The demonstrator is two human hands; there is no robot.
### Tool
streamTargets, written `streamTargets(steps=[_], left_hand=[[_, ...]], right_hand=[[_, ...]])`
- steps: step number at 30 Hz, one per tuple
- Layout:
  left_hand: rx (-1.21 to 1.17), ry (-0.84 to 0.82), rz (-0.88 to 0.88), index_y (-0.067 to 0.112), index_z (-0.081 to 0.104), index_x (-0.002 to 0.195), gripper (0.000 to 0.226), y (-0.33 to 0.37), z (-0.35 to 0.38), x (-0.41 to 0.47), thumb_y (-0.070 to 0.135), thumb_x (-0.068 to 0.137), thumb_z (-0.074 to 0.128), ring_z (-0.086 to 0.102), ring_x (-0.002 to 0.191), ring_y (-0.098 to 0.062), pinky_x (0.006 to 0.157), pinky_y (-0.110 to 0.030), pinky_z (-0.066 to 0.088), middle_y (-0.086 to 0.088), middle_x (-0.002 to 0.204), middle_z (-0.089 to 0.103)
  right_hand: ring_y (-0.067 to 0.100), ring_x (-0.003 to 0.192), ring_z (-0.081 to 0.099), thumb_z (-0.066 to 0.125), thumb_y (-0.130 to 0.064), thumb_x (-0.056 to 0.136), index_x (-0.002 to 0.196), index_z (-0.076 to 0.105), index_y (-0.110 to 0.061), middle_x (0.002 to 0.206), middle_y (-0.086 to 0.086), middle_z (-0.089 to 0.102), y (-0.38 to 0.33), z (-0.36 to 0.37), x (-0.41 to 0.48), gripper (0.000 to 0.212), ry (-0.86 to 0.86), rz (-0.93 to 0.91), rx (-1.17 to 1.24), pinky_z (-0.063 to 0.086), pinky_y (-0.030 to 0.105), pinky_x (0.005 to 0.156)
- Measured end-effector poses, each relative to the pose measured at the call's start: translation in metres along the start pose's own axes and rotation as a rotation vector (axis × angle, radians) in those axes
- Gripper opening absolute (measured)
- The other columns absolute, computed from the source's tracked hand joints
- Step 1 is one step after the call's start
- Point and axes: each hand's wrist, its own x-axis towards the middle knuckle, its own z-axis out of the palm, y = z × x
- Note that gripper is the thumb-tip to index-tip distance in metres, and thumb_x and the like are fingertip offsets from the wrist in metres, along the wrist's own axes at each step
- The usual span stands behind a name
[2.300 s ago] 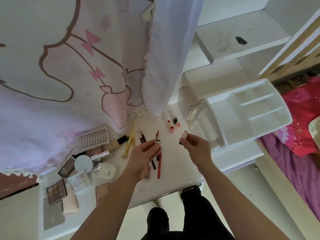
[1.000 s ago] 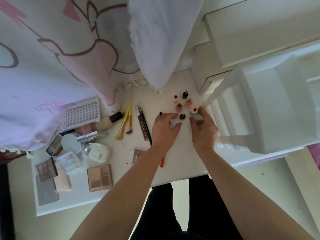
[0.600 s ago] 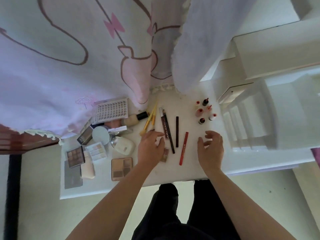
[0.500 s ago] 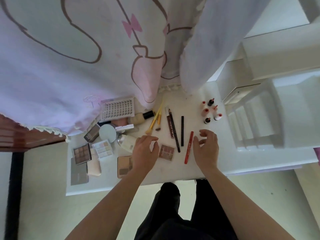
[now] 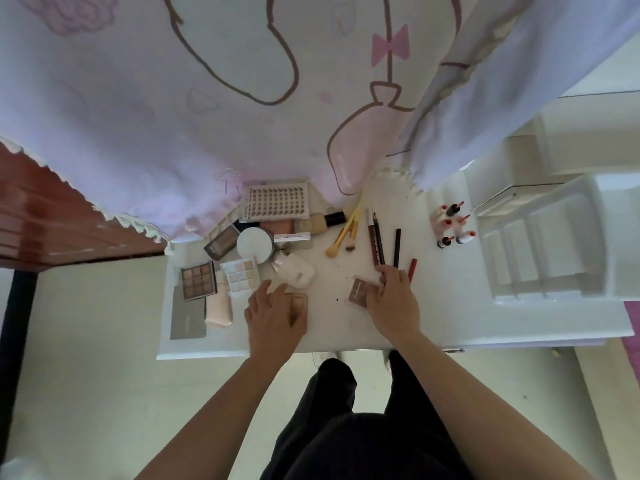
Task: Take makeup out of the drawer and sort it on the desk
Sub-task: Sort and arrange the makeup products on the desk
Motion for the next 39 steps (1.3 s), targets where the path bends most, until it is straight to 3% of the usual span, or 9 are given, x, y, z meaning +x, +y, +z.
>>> streamTargets(steps=[4,11,20,24,29,34,37,39], left_hand=[[-0.065,-0.068,-0.016,0.014,0.056,0.126,0.044,-0.003,0.007,-0.007,0.036,0.089,0.066,0.033,0.132,-0.037,0.102,-0.051,0.036,-0.016,0.147,0.037],[-0.063,-0.094,-0.004,0.015,0.055,0.133,0.051,-0.005,0.004,-0.003,0.034,0.087,0.067,0.031,0.131,-0.039,0.102,-0.051,0.036,-0.017,0.148,0.038],[-0.192,-0.129,-0.217,0.017,0.054,0.129,0.046,0.026,0.002,0.0,0.027,0.086,0.065,0.023,0.14,-0.032,0.109,-0.049,0.034,-0.015,0.151,0.031],[-0.226,-0.161,-0.248,0.016,0.052,0.132,0.049,0.037,-0.006,-0.001,0.014,0.085,0.065,0.036,0.132,-0.031,0.101,-0.041,0.04,-0.01,0.145,0.033],[-0.141,-0.212,-0.239,0.016,0.05,0.138,0.052,0.037,-0.021,0.008,0.021,0.088,0.063,0.043,0.131,-0.032,0.104,-0.045,0.042,-0.01,0.146,0.038],[-0.048,-0.034,-0.134,0.011,0.048,0.139,0.056,0.018,-0.048,0.025,0.022,0.088,0.067,0.044,0.132,-0.039,0.102,-0.049,0.044,-0.017,0.15,0.036],[-0.025,0.067,-0.034,0.005,0.045,0.14,0.065,0.003,-0.061,0.052,0.028,0.086,0.073,0.046,0.127,-0.046,0.097,-0.055,0.048,-0.023,0.146,0.038],[-0.011,0.017,0.029,0.007,0.041,0.145,0.076,-0.004,-0.068,0.07,0.033,0.083,0.076,0.041,0.13,-0.045,0.1,-0.057,0.045,-0.023,0.147,0.037]], right_hand=[[0.031,0.099,0.062,0.057,-0.018,0.094,0.128,0.055,-0.019,0.128,0.005,0.043,0.002,0.014,-0.022,0.034,-0.044,-0.011,-0.057,0.052,0.037,0.081],[0.03,0.105,0.06,0.059,-0.007,0.089,0.14,0.049,-0.02,0.134,0.007,0.036,-0.001,0.013,-0.026,0.054,-0.161,-0.039,-0.122,0.05,0.035,0.087],[0.023,0.111,0.058,0.061,-0.007,0.09,0.144,0.047,-0.018,0.141,0.005,0.034,0.003,-0.005,-0.003,0.056,-0.315,-0.145,-0.132,0.047,0.028,0.091],[0.02,0.116,0.054,0.059,-0.008,0.092,0.144,0.048,-0.014,0.144,0.005,0.035,0.0,-0.012,0.004,0.053,-0.41,-0.189,-0.119,0.04,0.02,0.094],[0.022,0.122,0.051,0.057,-0.007,0.093,0.141,0.05,-0.008,0.143,0.01,0.04,-0.011,-0.015,0.022,0.049,-0.479,-0.258,-0.098,0.036,0.021,0.102],[0.023,0.127,0.049,0.059,-0.018,0.096,0.147,0.044,-0.016,0.146,0.007,0.04,-0.034,-0.014,0.024,0.054,-0.484,-0.246,-0.058,0.039,0.031,0.108],[0.027,0.127,0.051,0.053,-0.02,0.099,0.148,0.039,-0.021,0.147,0.006,0.039,-0.051,-0.014,0.03,0.052,-0.388,-0.236,-0.078,0.045,0.037,0.103],[0.028,0.124,0.052,0.053,-0.019,0.098,0.149,0.035,-0.022,0.147,0.006,0.039,-0.065,-0.012,0.033,0.054,-0.325,-0.218,-0.099,0.047,0.038,0.095]])
